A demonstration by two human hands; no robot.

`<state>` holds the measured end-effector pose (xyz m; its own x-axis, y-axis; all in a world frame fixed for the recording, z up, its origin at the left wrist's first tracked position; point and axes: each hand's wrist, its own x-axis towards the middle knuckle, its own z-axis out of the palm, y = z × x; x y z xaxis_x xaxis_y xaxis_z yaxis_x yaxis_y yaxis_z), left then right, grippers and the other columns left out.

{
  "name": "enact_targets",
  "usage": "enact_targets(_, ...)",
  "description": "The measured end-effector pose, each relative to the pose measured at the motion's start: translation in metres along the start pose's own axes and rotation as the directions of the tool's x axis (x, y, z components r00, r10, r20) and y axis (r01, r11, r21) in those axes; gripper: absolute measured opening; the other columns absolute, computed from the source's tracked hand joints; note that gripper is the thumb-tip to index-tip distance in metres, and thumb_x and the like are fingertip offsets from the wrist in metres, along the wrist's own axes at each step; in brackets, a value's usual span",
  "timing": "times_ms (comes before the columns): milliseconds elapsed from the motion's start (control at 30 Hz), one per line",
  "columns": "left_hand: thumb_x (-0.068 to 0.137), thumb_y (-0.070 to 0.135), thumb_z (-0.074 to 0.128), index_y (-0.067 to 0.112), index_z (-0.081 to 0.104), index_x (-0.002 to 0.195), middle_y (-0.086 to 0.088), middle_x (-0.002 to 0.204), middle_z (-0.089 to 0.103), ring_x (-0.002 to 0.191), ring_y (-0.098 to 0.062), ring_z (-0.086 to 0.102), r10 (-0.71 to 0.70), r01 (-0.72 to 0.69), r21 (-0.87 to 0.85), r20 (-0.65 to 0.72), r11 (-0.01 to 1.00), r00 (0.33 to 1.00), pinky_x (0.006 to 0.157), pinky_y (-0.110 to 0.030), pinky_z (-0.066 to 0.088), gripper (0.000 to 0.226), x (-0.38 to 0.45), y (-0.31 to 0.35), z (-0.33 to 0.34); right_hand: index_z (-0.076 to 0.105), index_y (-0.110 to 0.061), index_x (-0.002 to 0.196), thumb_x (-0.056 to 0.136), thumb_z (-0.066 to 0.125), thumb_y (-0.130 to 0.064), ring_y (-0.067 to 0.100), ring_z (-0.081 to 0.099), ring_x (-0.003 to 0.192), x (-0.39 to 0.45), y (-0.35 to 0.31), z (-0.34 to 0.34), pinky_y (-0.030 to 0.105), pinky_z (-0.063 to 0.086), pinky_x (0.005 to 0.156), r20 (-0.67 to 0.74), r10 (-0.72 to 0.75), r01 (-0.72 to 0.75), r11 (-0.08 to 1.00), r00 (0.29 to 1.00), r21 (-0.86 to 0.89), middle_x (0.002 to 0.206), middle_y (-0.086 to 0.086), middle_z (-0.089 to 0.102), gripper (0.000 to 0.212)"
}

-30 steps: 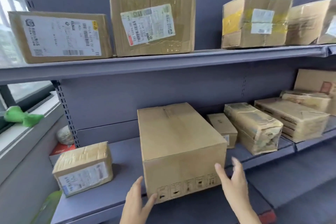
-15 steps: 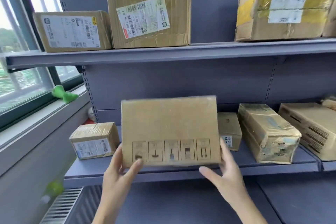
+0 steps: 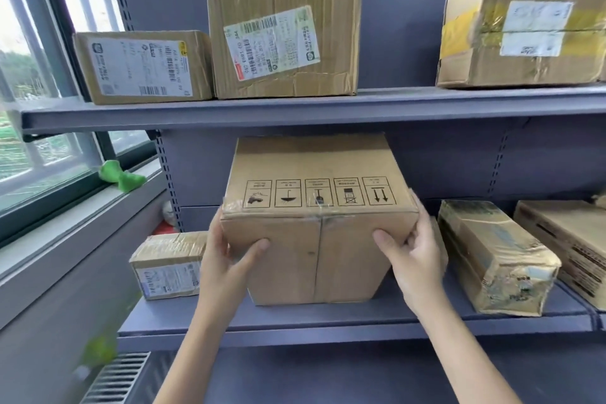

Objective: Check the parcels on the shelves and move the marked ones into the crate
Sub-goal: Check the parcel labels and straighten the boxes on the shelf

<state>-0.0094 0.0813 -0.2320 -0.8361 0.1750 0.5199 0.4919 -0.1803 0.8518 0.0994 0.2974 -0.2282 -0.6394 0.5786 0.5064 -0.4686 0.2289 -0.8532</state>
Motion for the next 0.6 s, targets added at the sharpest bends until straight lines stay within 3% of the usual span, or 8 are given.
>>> enact_targets(100,0.08,0.0,0.067,0.02,0.043,0.127,0.008,0.119,0.058,0.106,0.005,0.057,-0.142,0.138,0.048,0.101,0.989,0.985,0.082,-0.007,0.046,0.057,0.003,-0.028,0.001,0.036,-0.022,0.136,0.074,0.072,-0.008,0.008,0.053,0.114,0.009,0.032,0.005,0.028,0.041,0.099,0.074,0.197,-0.197,0.98,0.977,-0.02,0.12,-0.01,0.056,0.073)
enact_targets(200,0.083,0.012,0.065,0.021,0.036,0.137,0.004,0.133,0.052,0.124,-0.008,0.048,-0.204,0.188,0.117,0.137,0.975,0.969,0.108,-0.034,0.038,0.061,0.001,-0.051,-0.001,0.035,-0.023,0.139,0.082,0.065,-0.003,0.013,0.047,0.124,0.008,0.057,0.009,0.028,0.037,0.102,0.082,0.264,-0.257,0.962,0.961,-0.089,0.13,-0.006,0.053,0.067)
enact_targets(300,0.091,0.002,0.054,0.025,0.037,0.139,0.005,0.137,0.05,0.128,-0.011,0.045,-0.205,0.196,0.078,0.115,0.977,0.972,0.112,-0.043,0.032,0.056,0.002,-0.06,-0.006,0.035,-0.026,0.14,0.086,0.059,-0.001,0.009,0.046,0.126,0.007,0.06,0.009,0.035,0.033,0.11,0.049,0.229,-0.225,0.971,0.972,-0.079,0.137,-0.005,0.05,0.063)
enact_targets(433,0.092,-0.003,0.048,0.04,0.046,0.125,0.017,0.129,0.055,0.117,0.004,0.051,-0.188,0.189,-0.006,0.077,0.982,0.979,0.102,-0.025,0.042,0.055,-0.008,-0.055,-0.01,0.035,-0.037,0.136,0.087,0.058,-0.001,0.005,0.046,0.124,-0.009,0.059,0.006,0.037,0.035,0.11,0.01,0.203,-0.201,0.976,0.979,-0.082,0.138,-0.01,0.049,0.065)
enact_targets(500,0.091,-0.005,0.048,0.039,0.047,0.123,0.018,0.123,0.059,0.111,0.005,0.055,-0.178,0.182,-0.057,0.067,0.982,0.982,0.09,-0.014,0.048,0.055,-0.012,-0.052,-0.011,0.037,-0.038,0.135,0.087,0.057,-0.001,0.003,0.046,0.125,-0.018,0.057,0.008,0.037,0.035,0.11,0.004,0.166,-0.165,0.984,0.986,-0.06,0.139,-0.012,0.048,0.064)
enact_targets(600,0.091,-0.003,0.048,0.03,0.046,0.13,0.011,0.12,0.062,0.1,0.002,0.061,-0.168,0.175,-0.121,0.068,0.977,0.983,0.076,-0.011,0.05,0.051,-0.01,-0.049,-0.016,0.038,-0.043,0.131,0.087,0.055,0.003,0.003,0.045,0.127,-0.028,0.046,0.009,0.04,0.033,0.111,0.011,0.125,-0.125,0.992,0.992,-0.01,0.138,-0.015,0.048,0.066)
